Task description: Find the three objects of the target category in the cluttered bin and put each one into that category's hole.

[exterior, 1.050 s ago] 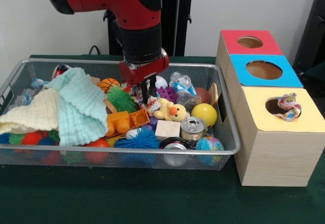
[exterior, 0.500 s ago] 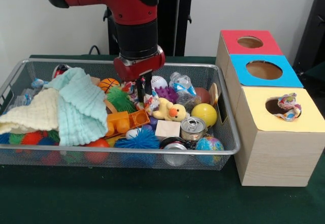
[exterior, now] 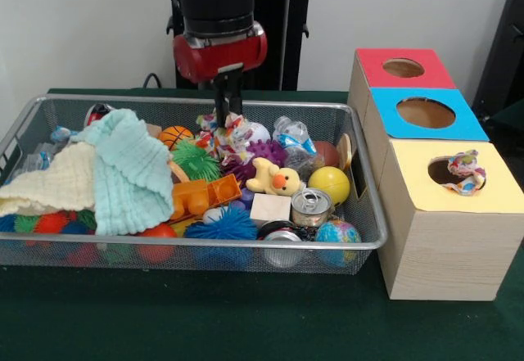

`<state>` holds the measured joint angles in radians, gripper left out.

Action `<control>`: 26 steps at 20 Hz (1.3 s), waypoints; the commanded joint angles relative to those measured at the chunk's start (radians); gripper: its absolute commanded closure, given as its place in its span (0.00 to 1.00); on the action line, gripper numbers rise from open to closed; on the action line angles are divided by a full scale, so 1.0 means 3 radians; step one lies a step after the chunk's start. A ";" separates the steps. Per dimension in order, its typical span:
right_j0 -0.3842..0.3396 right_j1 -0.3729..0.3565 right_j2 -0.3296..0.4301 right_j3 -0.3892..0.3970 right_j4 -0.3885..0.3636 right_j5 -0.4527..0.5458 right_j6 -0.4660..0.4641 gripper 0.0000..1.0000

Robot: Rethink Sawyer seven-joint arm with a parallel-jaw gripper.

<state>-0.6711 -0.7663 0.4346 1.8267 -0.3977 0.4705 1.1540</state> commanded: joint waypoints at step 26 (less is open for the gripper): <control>0.1004 -0.0329 -0.0129 -0.0403 0.1129 0.0083 0.1150 1.00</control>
<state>-0.4747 -0.8977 0.4891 1.8005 -0.1071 0.4713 1.1655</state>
